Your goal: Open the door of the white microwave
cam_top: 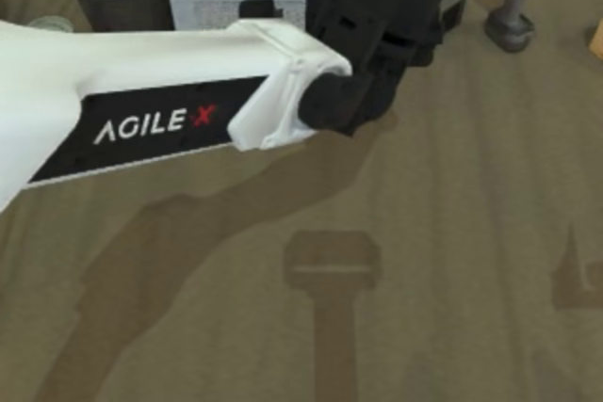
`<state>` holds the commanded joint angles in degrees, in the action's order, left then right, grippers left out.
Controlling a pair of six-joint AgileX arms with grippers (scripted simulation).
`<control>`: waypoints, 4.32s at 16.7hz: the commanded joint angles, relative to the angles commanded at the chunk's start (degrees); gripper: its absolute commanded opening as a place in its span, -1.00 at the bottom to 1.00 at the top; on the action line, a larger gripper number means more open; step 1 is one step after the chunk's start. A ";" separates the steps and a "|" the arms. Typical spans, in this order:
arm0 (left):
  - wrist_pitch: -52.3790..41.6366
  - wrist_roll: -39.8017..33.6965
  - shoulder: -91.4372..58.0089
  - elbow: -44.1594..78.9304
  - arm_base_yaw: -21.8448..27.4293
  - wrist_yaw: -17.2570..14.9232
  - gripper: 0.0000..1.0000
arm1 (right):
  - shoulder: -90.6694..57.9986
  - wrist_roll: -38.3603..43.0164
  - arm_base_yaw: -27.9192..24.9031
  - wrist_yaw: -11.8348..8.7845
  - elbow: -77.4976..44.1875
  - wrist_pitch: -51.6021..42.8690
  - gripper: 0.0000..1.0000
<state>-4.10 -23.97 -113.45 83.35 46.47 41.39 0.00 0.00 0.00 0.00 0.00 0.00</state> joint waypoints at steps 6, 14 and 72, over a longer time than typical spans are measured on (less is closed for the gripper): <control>0.88 0.92 -2.24 2.03 -1.20 -1.05 1.00 | 0.00 0.00 0.00 0.00 0.00 0.00 1.00; 4.28 4.43 -13.14 11.60 -6.28 -5.49 1.00 | 0.00 0.00 0.00 0.00 0.00 0.00 1.00; -61.58 -10.30 -28.11 58.65 -8.55 -23.38 -1.00 | 0.00 0.00 0.00 0.00 0.00 0.00 1.00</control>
<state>-65.69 -34.27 -141.56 142.00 37.92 18.01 0.00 0.00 0.00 0.00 0.00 0.00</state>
